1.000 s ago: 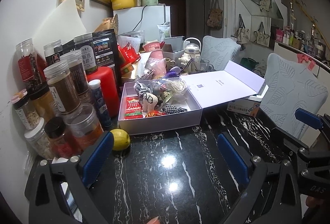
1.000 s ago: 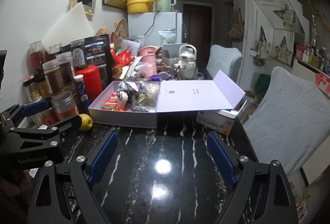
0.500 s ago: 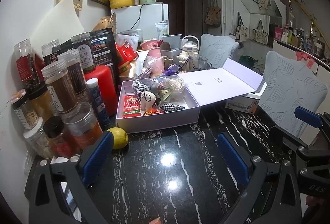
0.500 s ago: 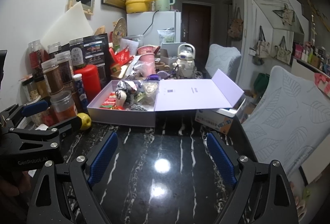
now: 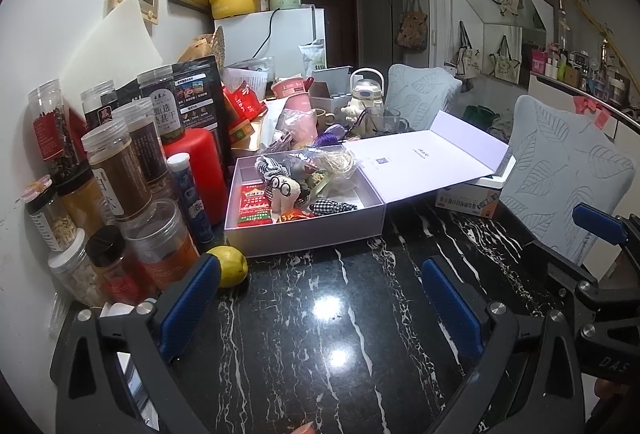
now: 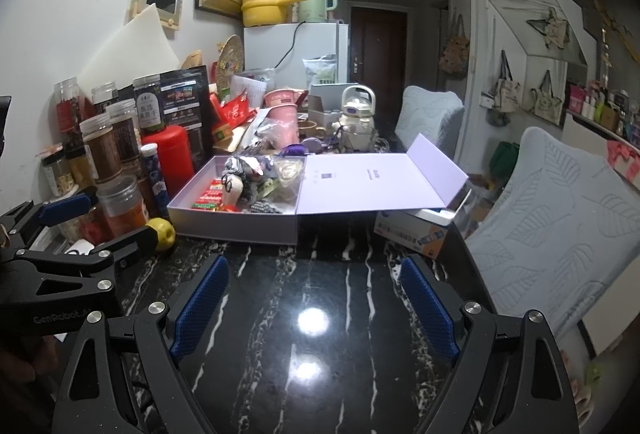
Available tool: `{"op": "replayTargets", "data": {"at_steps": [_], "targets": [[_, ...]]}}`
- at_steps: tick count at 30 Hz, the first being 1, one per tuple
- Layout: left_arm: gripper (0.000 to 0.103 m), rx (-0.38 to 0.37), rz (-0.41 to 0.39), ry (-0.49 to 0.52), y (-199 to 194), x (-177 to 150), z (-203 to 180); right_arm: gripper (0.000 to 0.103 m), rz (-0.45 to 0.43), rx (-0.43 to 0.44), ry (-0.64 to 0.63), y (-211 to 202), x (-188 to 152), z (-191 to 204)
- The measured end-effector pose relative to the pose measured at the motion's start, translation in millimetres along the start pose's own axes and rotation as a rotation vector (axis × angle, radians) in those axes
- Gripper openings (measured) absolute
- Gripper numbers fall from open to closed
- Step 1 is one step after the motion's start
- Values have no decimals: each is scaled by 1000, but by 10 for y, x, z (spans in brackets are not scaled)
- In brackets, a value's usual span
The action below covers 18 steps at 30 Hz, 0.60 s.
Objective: Organize soft objects
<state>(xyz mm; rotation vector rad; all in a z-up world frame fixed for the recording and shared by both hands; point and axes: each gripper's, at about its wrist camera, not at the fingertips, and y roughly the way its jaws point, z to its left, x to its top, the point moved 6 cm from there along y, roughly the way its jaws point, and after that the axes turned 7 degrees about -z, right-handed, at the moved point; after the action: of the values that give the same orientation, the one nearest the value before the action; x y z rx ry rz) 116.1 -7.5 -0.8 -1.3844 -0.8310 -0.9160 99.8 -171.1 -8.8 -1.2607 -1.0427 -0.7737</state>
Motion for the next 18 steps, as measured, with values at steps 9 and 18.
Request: {"op": "replayTargets", "data": {"at_steps": [9, 18], "targets": [[102, -1, 9, 3, 39, -14, 4, 89, 3, -5, 6, -14, 5, -22], [102, -5, 10, 3, 51, -16, 1, 89, 4, -7, 9, -19, 15, -47]]}}
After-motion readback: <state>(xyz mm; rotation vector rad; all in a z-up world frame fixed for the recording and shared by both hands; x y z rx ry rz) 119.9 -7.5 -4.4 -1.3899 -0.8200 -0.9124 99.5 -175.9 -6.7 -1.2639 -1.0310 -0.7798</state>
